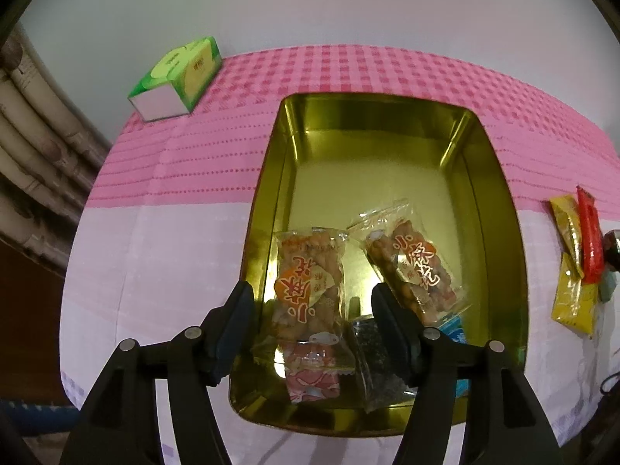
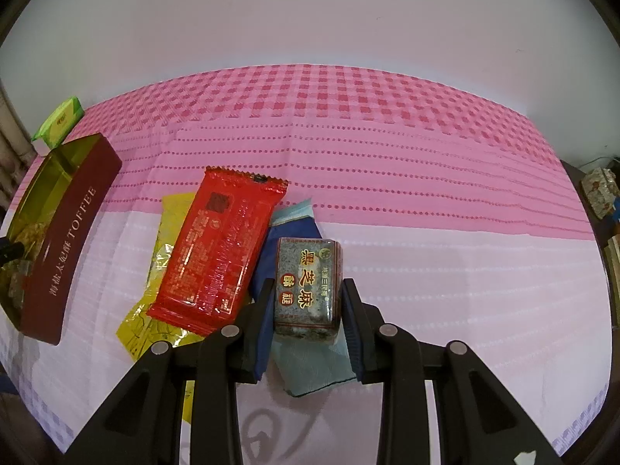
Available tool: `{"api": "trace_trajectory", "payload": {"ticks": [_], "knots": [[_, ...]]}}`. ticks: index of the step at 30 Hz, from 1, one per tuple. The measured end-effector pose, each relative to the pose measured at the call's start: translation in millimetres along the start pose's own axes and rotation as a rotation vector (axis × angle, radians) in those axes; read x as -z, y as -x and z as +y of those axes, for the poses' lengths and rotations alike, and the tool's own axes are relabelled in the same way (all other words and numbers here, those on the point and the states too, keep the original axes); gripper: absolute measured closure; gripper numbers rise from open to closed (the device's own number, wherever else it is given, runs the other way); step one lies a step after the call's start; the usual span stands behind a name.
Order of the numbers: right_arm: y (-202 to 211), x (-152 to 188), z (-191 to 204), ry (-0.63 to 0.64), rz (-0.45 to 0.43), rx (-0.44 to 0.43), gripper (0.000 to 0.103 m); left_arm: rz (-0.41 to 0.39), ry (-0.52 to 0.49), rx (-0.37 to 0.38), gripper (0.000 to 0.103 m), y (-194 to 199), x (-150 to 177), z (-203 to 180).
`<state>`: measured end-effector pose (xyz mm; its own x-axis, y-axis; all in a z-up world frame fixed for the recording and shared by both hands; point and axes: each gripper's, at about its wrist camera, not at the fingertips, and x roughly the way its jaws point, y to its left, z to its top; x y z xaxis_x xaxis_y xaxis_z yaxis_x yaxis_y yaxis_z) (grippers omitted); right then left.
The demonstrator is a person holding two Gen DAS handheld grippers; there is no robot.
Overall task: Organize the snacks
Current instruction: 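Carry the dark square box over the tin and lower it with right gripper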
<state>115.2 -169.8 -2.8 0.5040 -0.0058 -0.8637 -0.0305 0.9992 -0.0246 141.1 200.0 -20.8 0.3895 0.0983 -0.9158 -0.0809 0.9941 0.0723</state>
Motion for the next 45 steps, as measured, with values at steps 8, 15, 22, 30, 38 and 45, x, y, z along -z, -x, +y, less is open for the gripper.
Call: {"api": "trace_trajectory", "payload": {"ticks": [8, 15, 22, 30, 38, 45], "knots": [[23, -5, 14, 0.006, -0.034, -0.013, 0.074, -0.061, 0.055, 0.035, 0.037, 26, 10, 14], [45, -9, 54, 0.054, -0.065, -0.067, 0.074, -0.081, 0.113, -0.006, 0.036, 40, 31, 34], [61, -11, 107, 0.097, -0.073, -0.145, 0.074, -0.094, 0.154, -0.039, 0.036, 51, 56, 54], [69, -7, 172, 0.18, -0.072, -0.203, 0.074, -0.072, 0.172, -0.056, 0.036, 50, 80, 72], [64, 1, 221, 0.239, -0.049, -0.224, 0.074, -0.073, 0.213, -0.05, 0.036, 53, 85, 88], [54, 8, 257, 0.302, -0.034, -0.219, 0.074, -0.056, 0.212, -0.074, 0.035, 48, 84, 94]]}}
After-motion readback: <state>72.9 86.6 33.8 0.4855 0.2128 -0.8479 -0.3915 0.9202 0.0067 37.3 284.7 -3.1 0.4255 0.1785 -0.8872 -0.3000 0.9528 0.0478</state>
